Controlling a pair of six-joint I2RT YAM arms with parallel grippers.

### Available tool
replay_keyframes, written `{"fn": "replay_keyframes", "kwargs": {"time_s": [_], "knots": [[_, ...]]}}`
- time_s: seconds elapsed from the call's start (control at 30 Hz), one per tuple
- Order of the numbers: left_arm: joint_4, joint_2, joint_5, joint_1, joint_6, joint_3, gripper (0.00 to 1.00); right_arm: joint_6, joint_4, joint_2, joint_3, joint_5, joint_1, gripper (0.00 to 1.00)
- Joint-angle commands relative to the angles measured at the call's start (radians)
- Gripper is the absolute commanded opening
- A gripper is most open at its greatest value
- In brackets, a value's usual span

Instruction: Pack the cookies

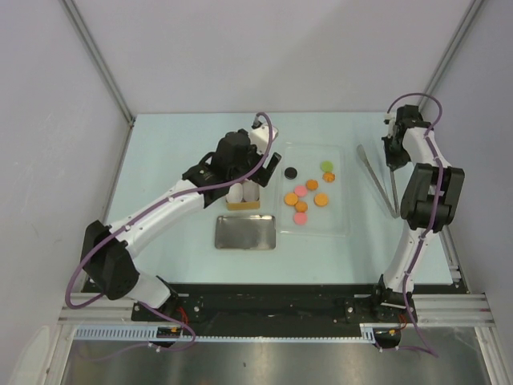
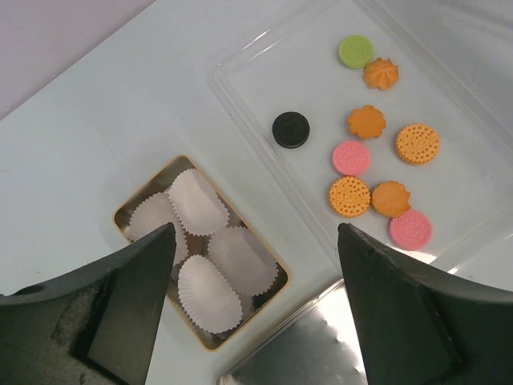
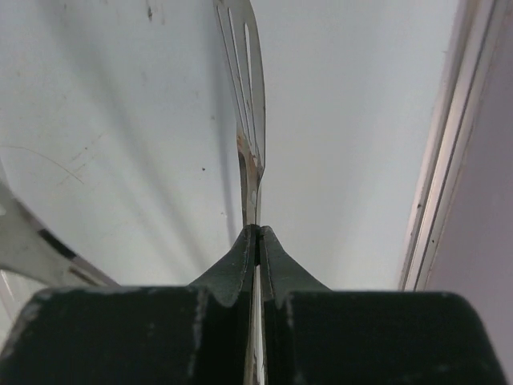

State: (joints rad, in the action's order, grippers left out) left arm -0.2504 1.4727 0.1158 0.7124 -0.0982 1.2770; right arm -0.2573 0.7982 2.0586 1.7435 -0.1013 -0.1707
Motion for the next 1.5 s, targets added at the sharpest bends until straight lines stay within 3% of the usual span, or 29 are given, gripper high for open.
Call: {"fn": "replay_keyframes", "kwargs": {"time_s": [0.0,0.6,0.77,1.03,1.13,1.23,1.47], "knots": [[0.031,-0.048,-0.024,-0.014,-0.017,-0.013,0.87,-0.083,0.035,0.031,0.027,-0.038,0.019,0.03],[0.051,-0.061,-0.051,-0.034,-0.008,-0.050,0.87,-0.186,-0.063,0.023,-0.108,-0.103,0.030,0.10],[0.049,-0.060,-0.051,-0.036,-0.009,-0.057,0.87,-0.175,-0.062,0.017,-0.114,-0.069,0.022,0.28],[0.048,-0.068,-0.060,-0.039,-0.009,-0.056,0.87,-0.181,-0.033,-0.029,-0.107,-0.020,0.002,0.42],[0.049,-0.078,-0.077,-0.047,-0.011,-0.056,0.87,-0.197,0.002,-0.092,-0.107,0.050,-0.015,0.48],[0.053,-0.092,-0.105,-0.056,-0.020,-0.067,0.87,-0.233,0.053,-0.155,-0.122,0.136,-0.042,0.61],[0.071,-0.132,-0.159,-0.080,-0.049,-0.110,0.87,-0.356,0.137,-0.261,-0.228,0.281,-0.105,0.69]]}}
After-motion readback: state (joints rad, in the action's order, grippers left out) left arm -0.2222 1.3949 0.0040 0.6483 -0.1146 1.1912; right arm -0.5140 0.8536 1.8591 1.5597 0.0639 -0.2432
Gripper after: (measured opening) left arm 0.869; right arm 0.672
